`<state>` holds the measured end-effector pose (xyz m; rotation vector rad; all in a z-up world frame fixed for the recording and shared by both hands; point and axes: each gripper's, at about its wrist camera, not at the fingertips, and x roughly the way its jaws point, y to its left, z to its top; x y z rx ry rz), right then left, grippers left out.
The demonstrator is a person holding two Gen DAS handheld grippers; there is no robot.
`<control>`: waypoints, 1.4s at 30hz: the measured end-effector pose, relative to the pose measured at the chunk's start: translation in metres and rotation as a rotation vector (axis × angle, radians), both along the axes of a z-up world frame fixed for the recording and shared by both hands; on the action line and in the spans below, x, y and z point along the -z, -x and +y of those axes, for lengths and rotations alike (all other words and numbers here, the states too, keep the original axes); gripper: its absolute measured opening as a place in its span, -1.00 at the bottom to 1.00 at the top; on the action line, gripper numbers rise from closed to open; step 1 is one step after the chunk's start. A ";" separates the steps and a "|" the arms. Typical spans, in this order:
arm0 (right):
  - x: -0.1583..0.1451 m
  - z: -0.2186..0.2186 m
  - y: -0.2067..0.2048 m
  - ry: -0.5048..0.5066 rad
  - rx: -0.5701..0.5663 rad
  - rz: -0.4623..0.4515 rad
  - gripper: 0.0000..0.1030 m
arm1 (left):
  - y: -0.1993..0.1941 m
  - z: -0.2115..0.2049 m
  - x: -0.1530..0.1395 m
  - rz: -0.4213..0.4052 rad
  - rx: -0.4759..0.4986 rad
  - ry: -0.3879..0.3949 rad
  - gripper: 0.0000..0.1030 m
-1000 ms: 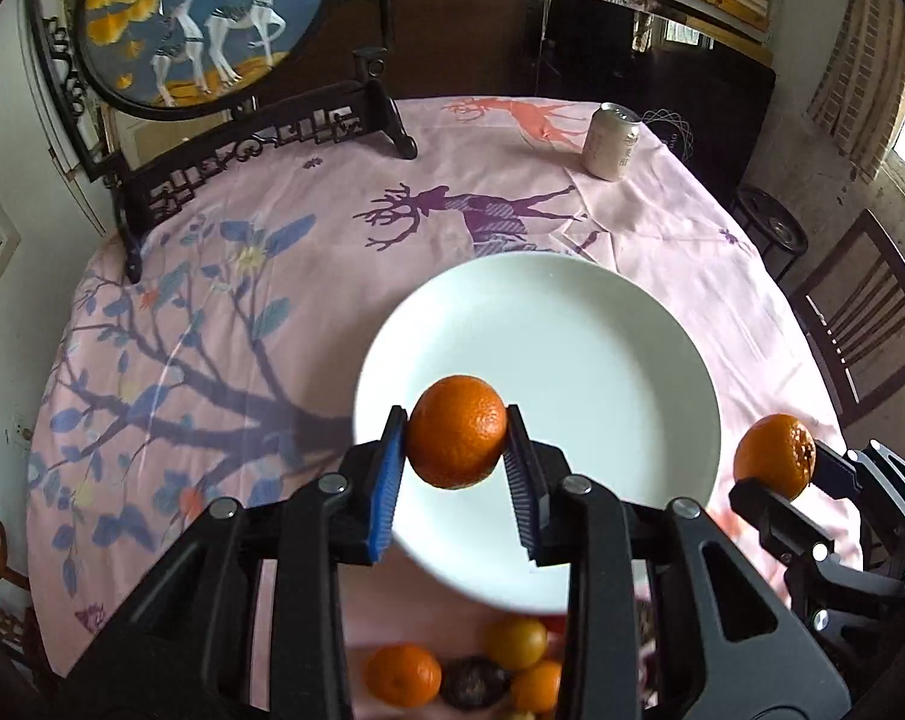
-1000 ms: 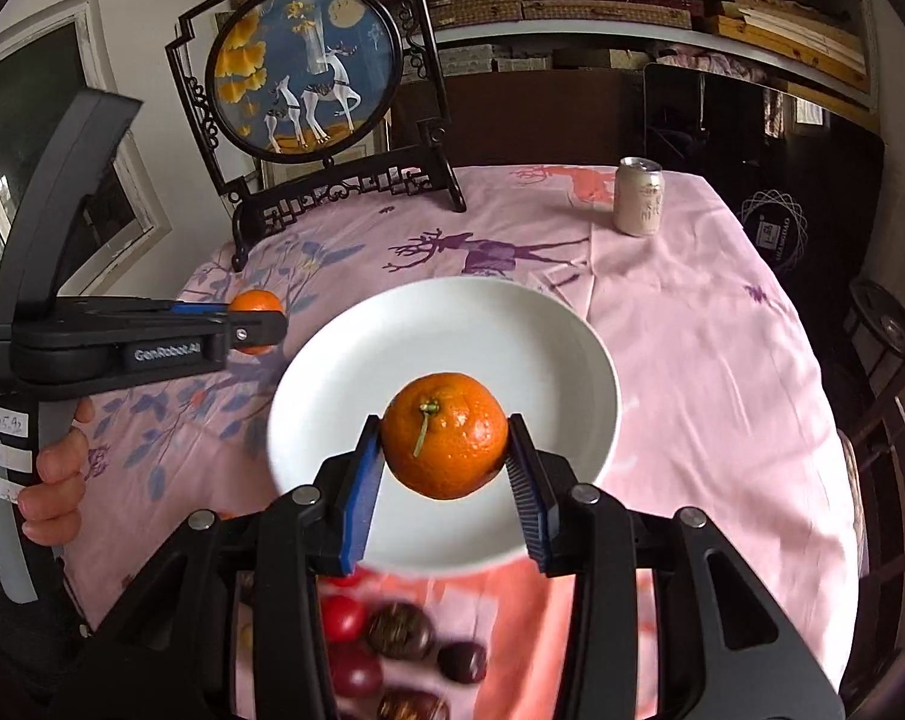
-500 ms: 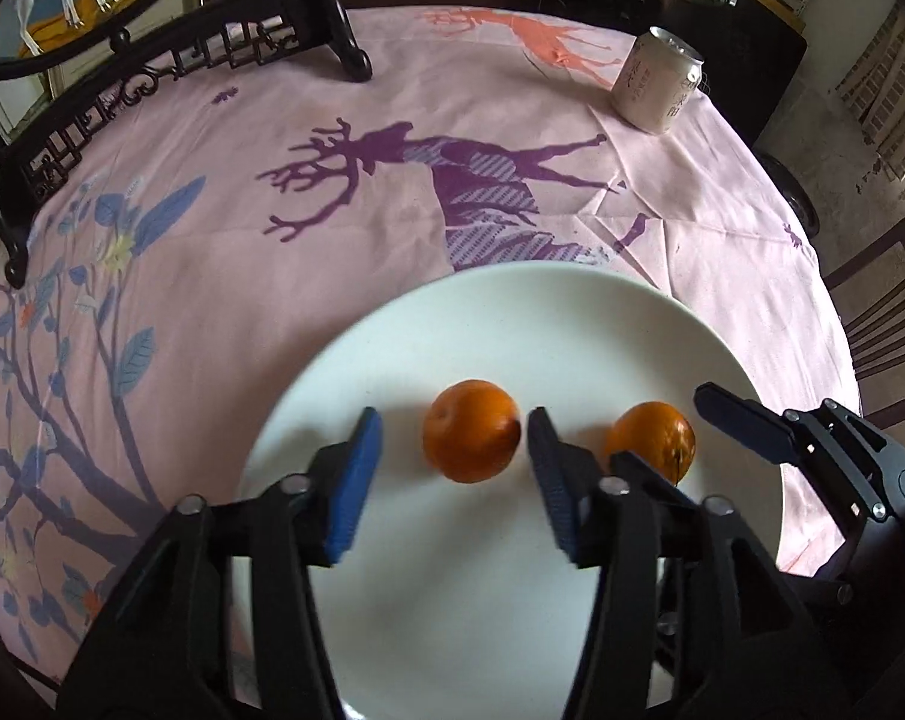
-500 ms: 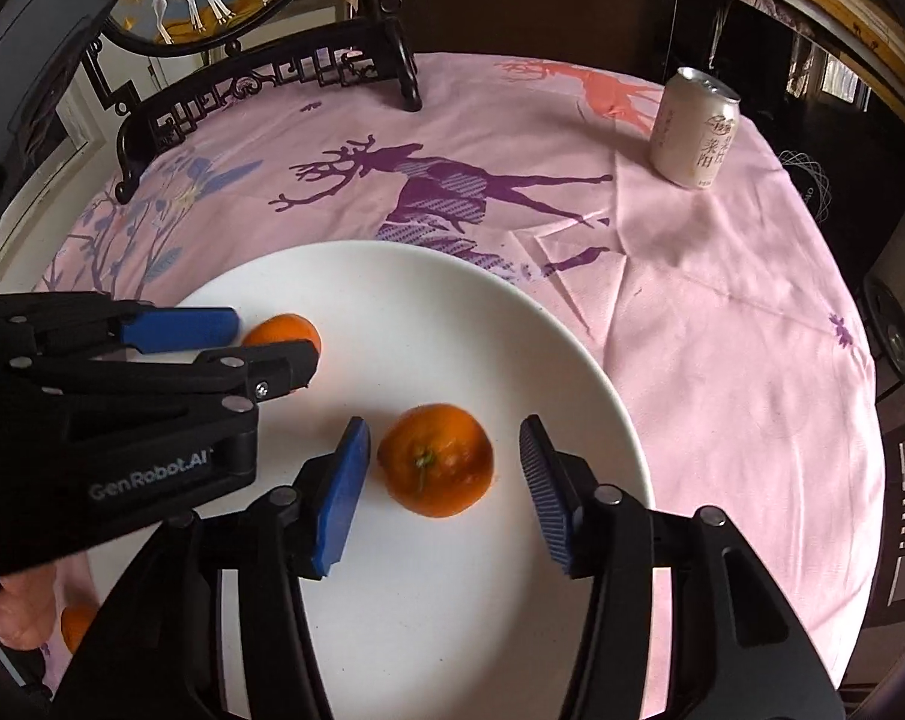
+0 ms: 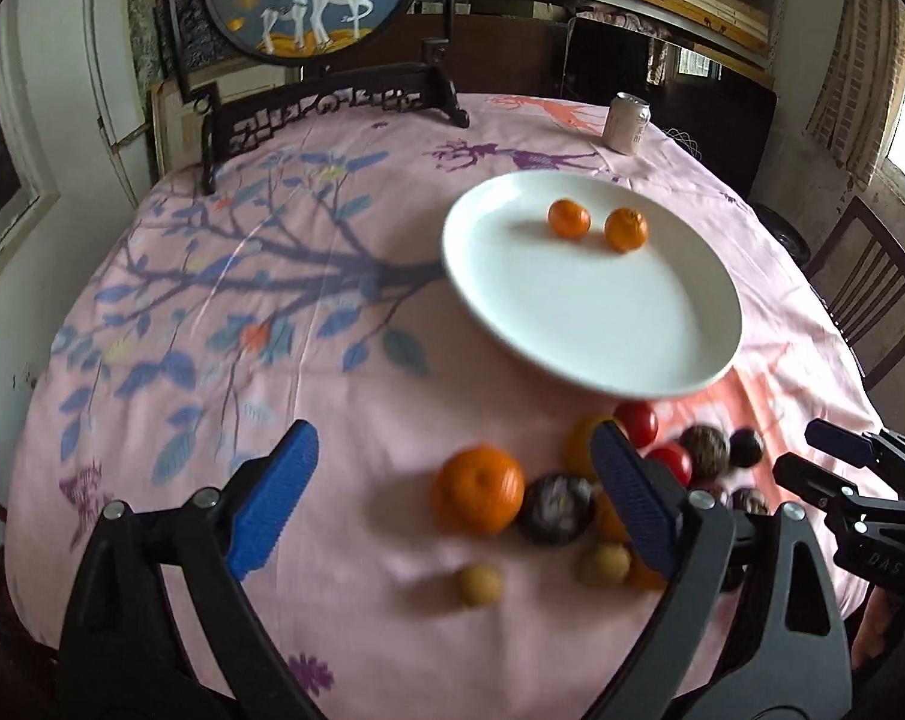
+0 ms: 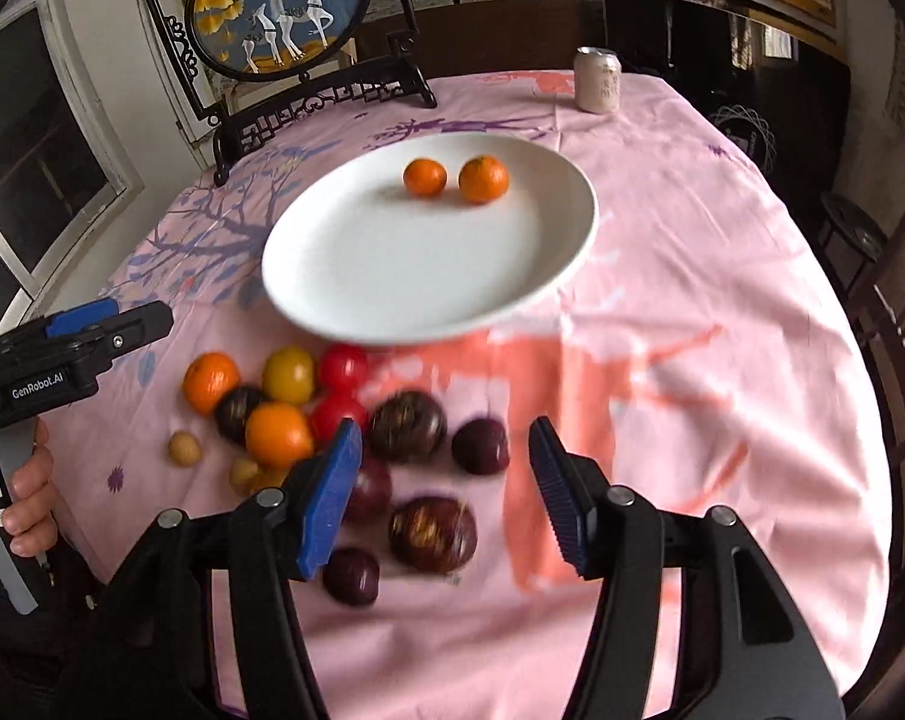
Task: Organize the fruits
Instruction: 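Grasp a dark cherry with the right tool while the left tool grasps a longan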
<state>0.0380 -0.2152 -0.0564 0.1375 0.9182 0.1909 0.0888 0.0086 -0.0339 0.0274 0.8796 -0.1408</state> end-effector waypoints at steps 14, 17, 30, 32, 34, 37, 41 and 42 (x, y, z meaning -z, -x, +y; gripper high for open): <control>0.024 0.051 0.053 -0.002 -0.123 0.012 0.14 | 0.060 0.023 0.028 0.004 -0.029 -0.066 0.82; 0.027 0.056 0.050 0.042 -0.119 -0.006 0.14 | 0.061 0.024 0.030 0.012 -0.020 -0.063 0.82; 0.027 0.043 0.040 0.034 -0.068 -0.018 -0.47 | 0.055 0.014 0.044 0.075 0.041 -0.020 0.82; 0.018 0.037 0.046 0.024 -0.053 -0.039 -0.47 | 0.049 0.011 0.047 0.077 0.034 -0.015 0.75; 0.014 0.032 0.050 0.013 -0.040 -0.049 -0.47 | 0.042 0.008 0.052 0.097 0.039 -0.009 0.22; 0.013 0.029 0.053 -0.003 -0.037 -0.048 -0.47 | 0.030 0.003 0.064 0.154 0.067 0.046 -0.23; 0.013 0.029 0.055 -0.018 -0.045 -0.045 -0.47 | 0.029 -0.010 0.066 0.107 0.062 -0.023 -0.37; 0.013 0.029 0.055 -0.020 -0.046 -0.044 -0.47 | 0.029 -0.011 0.066 0.105 0.071 -0.021 -0.58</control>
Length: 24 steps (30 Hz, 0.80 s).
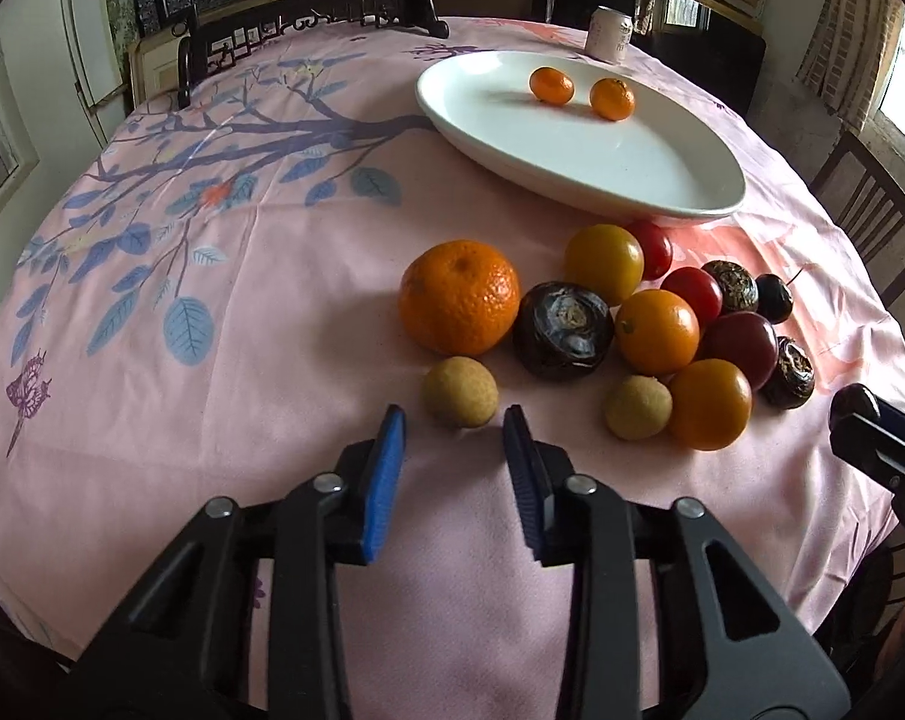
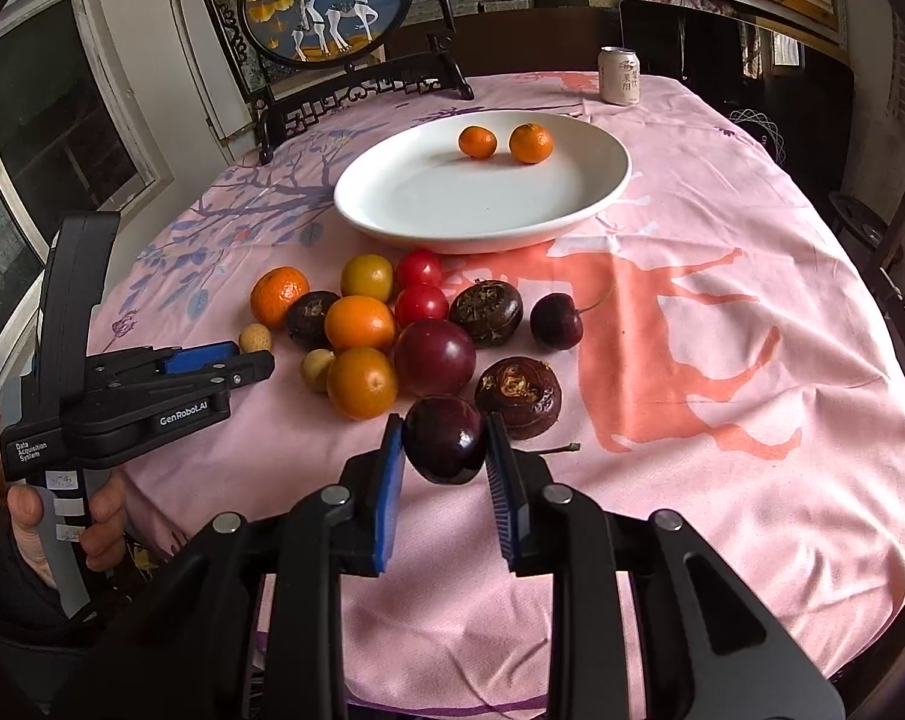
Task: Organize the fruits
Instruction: 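Grasp a dark cherry with the right tool while the left tool grasps a longan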
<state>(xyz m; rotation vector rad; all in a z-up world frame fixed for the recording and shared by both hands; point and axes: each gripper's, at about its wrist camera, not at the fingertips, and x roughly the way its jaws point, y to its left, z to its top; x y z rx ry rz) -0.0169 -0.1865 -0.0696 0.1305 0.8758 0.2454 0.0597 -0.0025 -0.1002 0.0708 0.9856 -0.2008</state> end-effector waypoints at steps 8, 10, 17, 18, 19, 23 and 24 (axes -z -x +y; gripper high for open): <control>0.001 -0.003 0.001 -0.018 0.004 0.003 -0.47 | -0.009 -0.002 0.000 -0.002 0.016 0.014 -0.57; 0.001 -0.004 0.002 -0.019 0.004 0.003 -0.47 | -0.011 -0.003 0.000 -0.005 0.017 0.011 -0.55; 0.001 -0.007 0.002 -0.027 0.008 0.008 -0.47 | -0.018 -0.008 0.000 -0.002 0.028 0.006 -0.31; 0.002 -0.007 0.002 -0.028 0.007 0.008 -0.47 | -0.019 -0.008 0.000 0.000 0.027 0.006 -0.33; 0.002 -0.007 0.002 -0.028 0.006 0.009 -0.47 | -0.020 -0.007 -0.001 0.003 0.027 0.010 -0.34; 0.003 -0.006 0.002 -0.029 0.004 0.016 -0.47 | -0.024 -0.002 -0.001 0.005 0.021 0.027 -0.52; 0.003 -0.006 0.002 -0.031 0.004 0.017 -0.47 | -0.025 -0.001 -0.001 0.005 0.023 0.035 -0.52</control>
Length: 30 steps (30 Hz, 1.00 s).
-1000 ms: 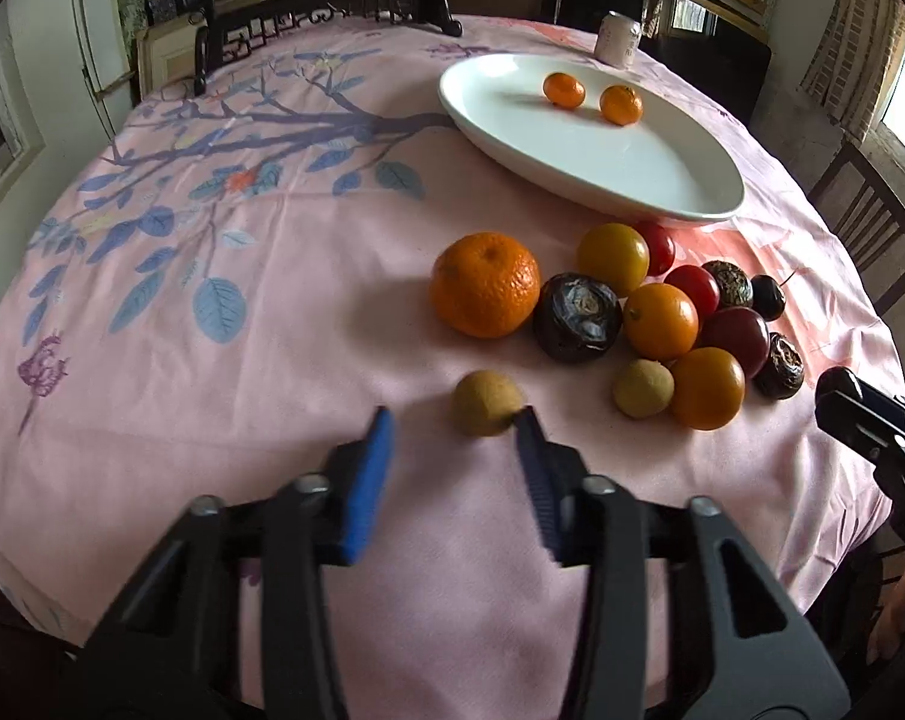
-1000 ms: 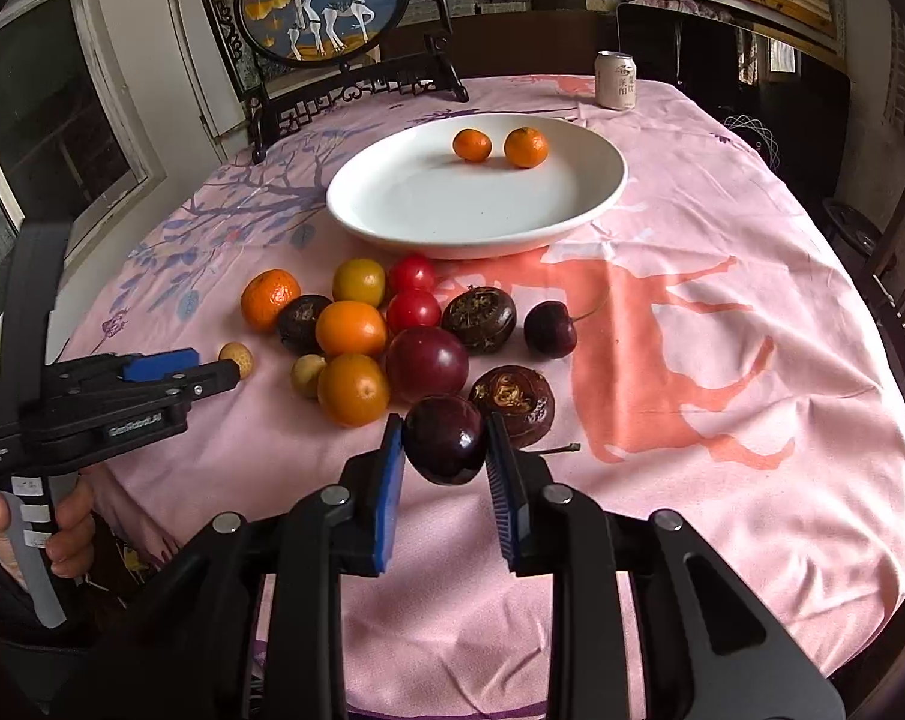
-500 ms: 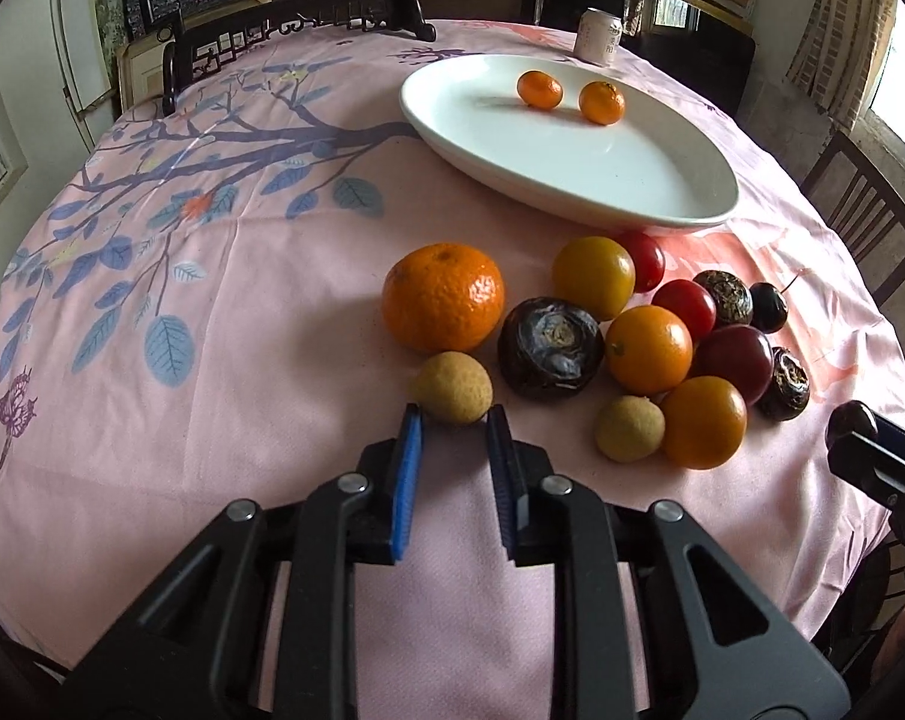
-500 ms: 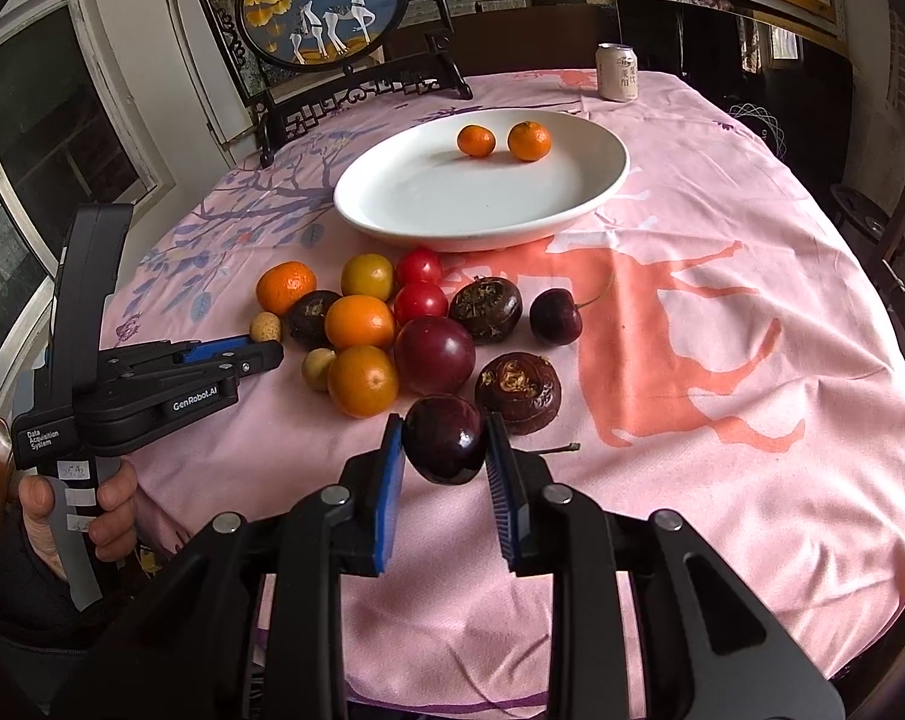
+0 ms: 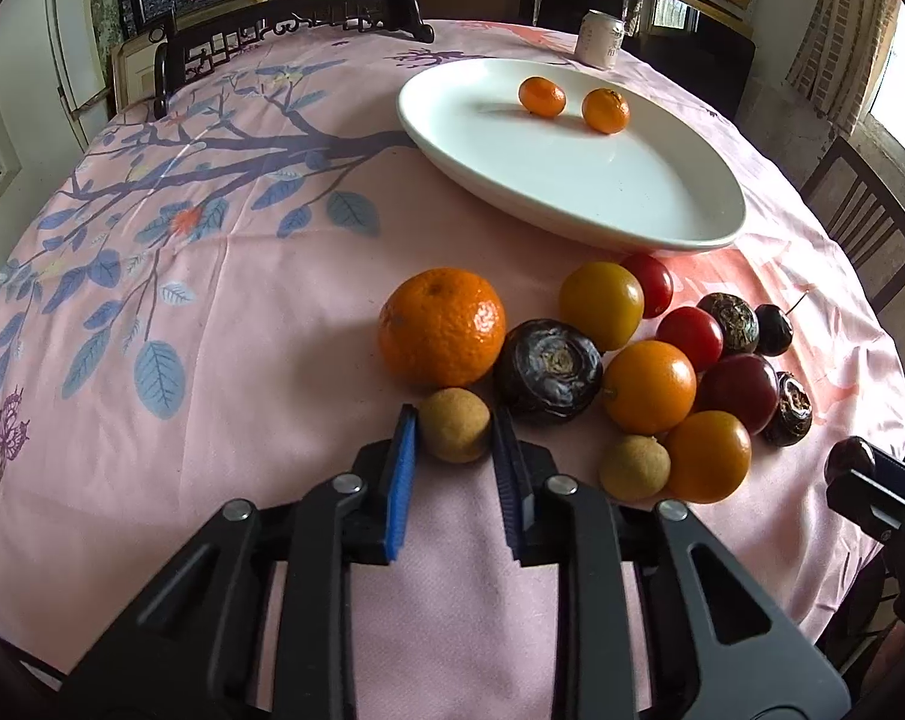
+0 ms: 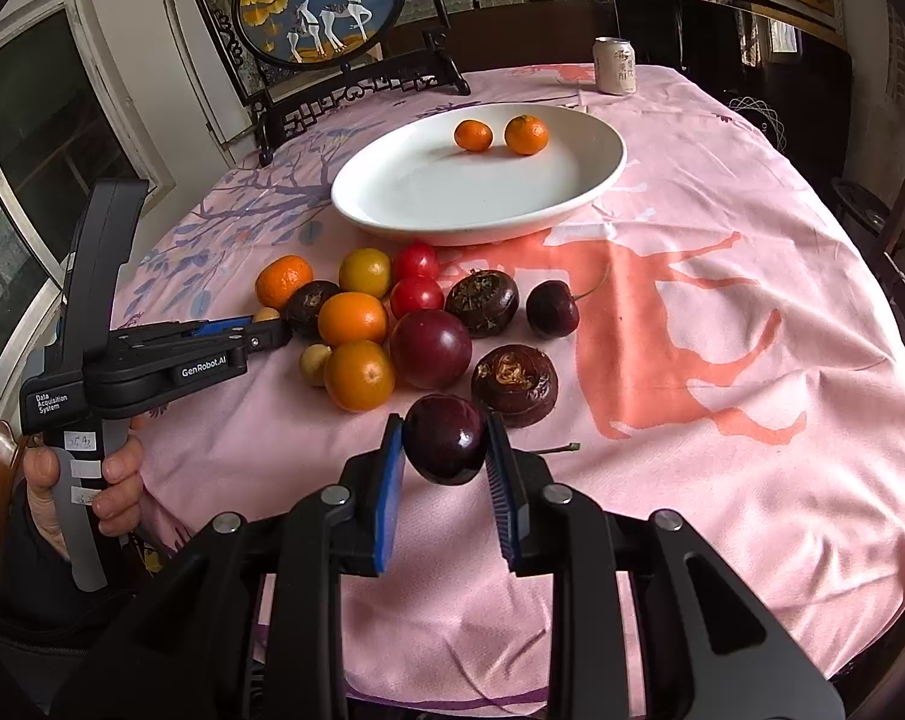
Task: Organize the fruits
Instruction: 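Grasp a dark cherry with the right tool while the left tool grasps a longan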
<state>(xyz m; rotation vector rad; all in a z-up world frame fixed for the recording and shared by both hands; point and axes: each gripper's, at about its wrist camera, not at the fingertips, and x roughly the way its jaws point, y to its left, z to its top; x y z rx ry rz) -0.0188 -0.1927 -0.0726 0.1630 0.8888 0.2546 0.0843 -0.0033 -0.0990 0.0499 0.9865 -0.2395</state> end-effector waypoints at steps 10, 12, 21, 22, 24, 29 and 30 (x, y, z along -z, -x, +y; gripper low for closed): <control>-0.003 0.001 -0.001 -0.018 -0.003 -0.014 -0.47 | 0.033 0.005 -0.027 -0.073 0.019 0.042 -0.53; -0.005 0.001 -0.003 -0.026 -0.005 -0.018 -0.47 | 0.040 0.004 -0.037 -0.094 0.032 0.050 -0.53; -0.028 -0.003 -0.029 0.018 -0.015 -0.067 -0.47 | 0.006 -0.020 -0.069 -0.103 0.085 0.031 -0.53; -0.035 -0.004 -0.037 0.035 -0.018 -0.084 -0.47 | -0.005 -0.024 -0.074 -0.103 0.088 0.023 -0.53; -0.052 -0.007 -0.061 0.070 -0.024 -0.122 -0.47 | -0.033 -0.034 -0.086 -0.113 0.083 -0.002 -0.53; -0.078 -0.015 -0.146 0.127 -0.027 -0.180 -0.47 | -0.122 -0.061 -0.095 -0.079 0.032 -0.060 -0.53; -0.074 -0.016 -0.165 0.135 -0.030 -0.159 -0.47 | -0.141 -0.065 -0.089 -0.056 0.026 -0.065 -0.53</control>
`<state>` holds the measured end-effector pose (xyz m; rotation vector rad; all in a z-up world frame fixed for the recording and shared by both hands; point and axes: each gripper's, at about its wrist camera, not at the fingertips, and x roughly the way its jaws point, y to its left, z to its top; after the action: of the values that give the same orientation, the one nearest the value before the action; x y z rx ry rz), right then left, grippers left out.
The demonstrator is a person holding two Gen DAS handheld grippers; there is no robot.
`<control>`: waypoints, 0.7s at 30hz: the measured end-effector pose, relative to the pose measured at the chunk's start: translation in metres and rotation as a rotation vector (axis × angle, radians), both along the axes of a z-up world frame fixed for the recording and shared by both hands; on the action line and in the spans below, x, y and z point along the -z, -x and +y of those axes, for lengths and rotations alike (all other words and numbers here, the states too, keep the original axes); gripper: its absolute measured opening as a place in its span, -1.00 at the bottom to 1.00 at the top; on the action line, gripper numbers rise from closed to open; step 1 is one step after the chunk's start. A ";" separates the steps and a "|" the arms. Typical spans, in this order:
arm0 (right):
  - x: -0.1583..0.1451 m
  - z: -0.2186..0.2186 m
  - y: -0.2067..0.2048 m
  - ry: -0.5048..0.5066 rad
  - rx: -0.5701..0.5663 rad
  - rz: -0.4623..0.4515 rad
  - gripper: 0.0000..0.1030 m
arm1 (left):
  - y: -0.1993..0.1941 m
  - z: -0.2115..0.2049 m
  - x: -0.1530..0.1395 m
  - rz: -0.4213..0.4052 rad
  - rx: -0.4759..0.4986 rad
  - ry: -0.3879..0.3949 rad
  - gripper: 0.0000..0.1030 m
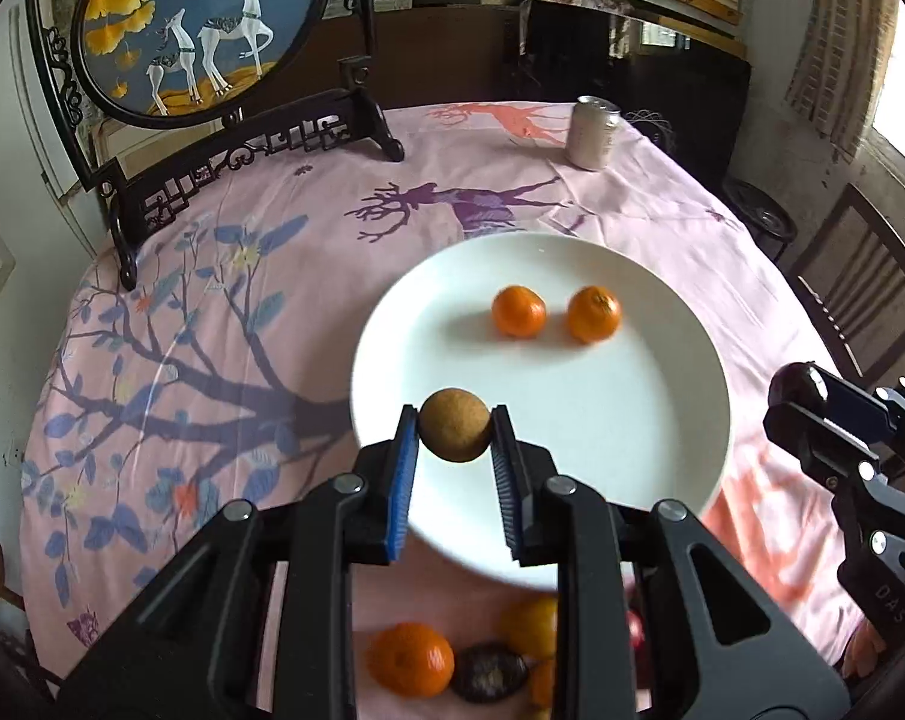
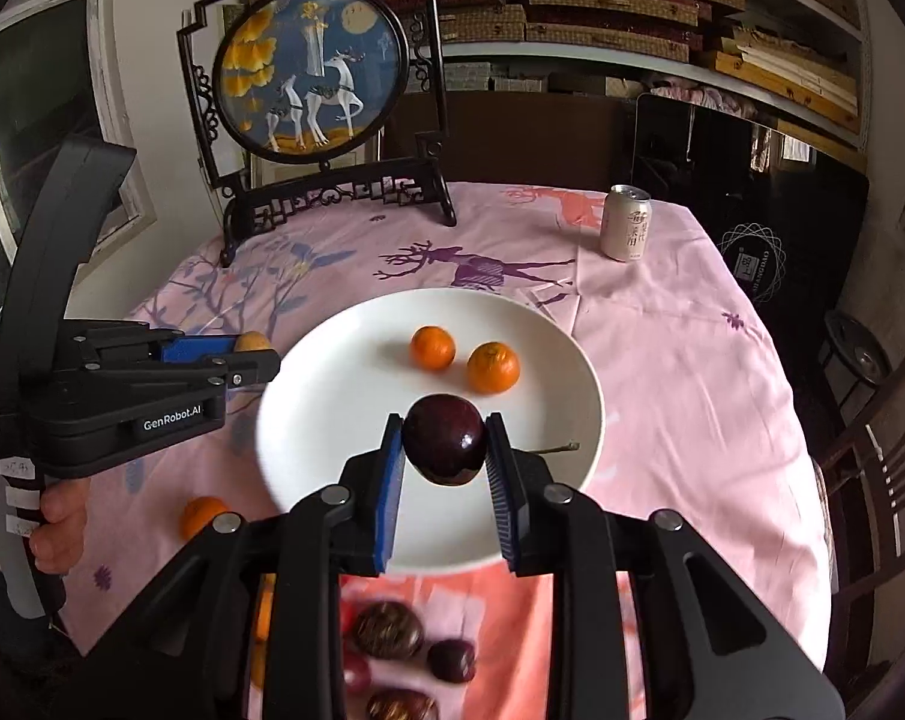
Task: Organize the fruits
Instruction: 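Grasp a dark cherry with the right tool while the left tool grasps a longan, then release the cherry and longan onto the plate with both tools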
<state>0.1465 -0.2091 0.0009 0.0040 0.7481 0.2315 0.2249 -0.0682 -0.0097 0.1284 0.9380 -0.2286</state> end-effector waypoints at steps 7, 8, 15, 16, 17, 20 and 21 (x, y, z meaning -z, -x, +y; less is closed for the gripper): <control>0.070 -0.009 -0.092 0.015 -0.002 0.228 -0.48 | -0.084 -0.013 0.057 0.167 -0.052 0.001 -0.53; 0.075 -0.008 -0.096 0.022 -0.005 0.238 -0.48 | -0.088 -0.015 0.060 0.171 -0.053 -0.002 -0.52; 0.080 -0.005 -0.105 0.082 0.009 0.220 0.00 | -0.095 -0.019 0.059 0.179 -0.038 0.014 0.06; 0.076 -0.005 -0.102 0.081 0.013 0.204 0.01 | -0.089 -0.017 0.053 0.153 -0.033 0.015 0.10; 0.071 -0.007 -0.098 0.071 0.010 0.195 0.01 | -0.081 -0.016 0.045 0.126 -0.023 0.014 0.11; 0.055 -0.009 -0.077 0.041 0.011 0.174 0.02 | -0.046 -0.007 0.024 0.075 0.001 0.030 0.13; 0.050 -0.009 -0.067 0.032 0.013 0.169 0.03 | -0.031 -0.003 0.017 0.052 0.001 0.034 0.21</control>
<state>0.2137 -0.2181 -0.0486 -0.0020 0.9195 0.2087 0.2558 -0.0709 -0.0262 0.0923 0.9851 -0.2500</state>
